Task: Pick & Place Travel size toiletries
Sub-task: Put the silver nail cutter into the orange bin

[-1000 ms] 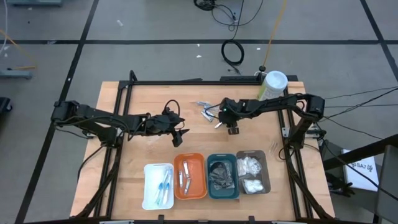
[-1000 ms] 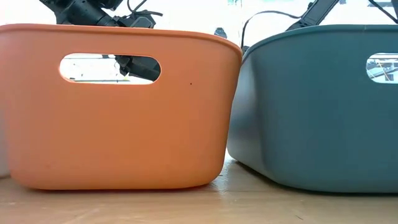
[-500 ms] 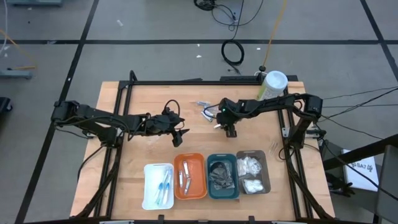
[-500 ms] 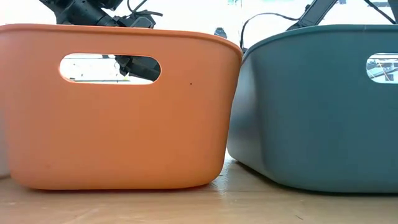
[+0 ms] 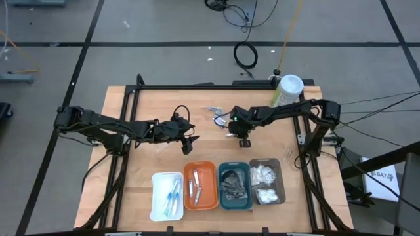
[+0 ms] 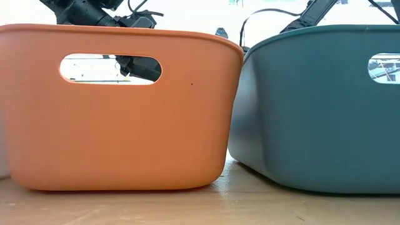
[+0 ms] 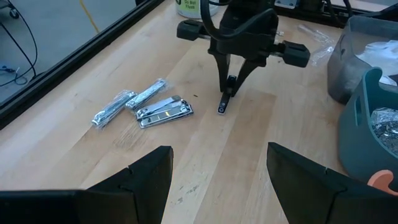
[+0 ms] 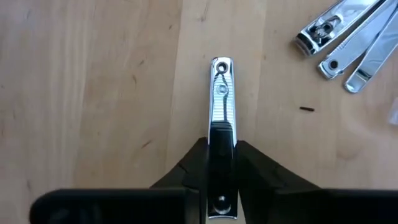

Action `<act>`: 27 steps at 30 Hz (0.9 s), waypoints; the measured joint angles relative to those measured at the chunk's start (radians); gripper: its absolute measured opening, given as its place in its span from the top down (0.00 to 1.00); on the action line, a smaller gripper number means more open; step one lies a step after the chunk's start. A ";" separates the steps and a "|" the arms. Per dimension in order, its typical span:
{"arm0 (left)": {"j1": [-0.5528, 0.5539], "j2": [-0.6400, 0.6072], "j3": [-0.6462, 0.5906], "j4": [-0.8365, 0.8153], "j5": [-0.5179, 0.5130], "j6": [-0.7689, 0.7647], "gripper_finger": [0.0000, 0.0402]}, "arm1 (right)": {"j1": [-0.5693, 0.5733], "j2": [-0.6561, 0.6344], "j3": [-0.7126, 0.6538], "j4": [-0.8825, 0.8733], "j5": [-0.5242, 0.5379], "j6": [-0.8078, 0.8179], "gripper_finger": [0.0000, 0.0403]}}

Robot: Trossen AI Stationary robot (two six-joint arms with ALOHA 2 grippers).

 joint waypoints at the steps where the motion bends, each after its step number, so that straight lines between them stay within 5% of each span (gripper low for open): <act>1: 0.000 0.000 0.000 0.000 0.000 0.000 0.36 | 0.003 0.000 -0.001 0.000 0.003 0.000 0.89; 11: 0.000 0.000 0.000 0.001 0.000 0.000 0.36 | 0.015 -0.087 -0.009 0.036 0.016 0.084 0.89; 15: 0.000 0.000 0.000 0.002 0.000 -0.001 0.36 | 0.014 -0.177 -0.012 0.165 -0.063 0.126 0.89; 20: 0.000 0.000 0.000 0.026 0.000 0.011 0.36 | 0.017 -0.264 -0.134 0.602 -0.237 0.211 0.89; 27: -0.001 0.003 0.001 0.152 0.001 0.088 0.36 | 0.031 -0.259 -0.342 1.296 -0.280 0.386 0.89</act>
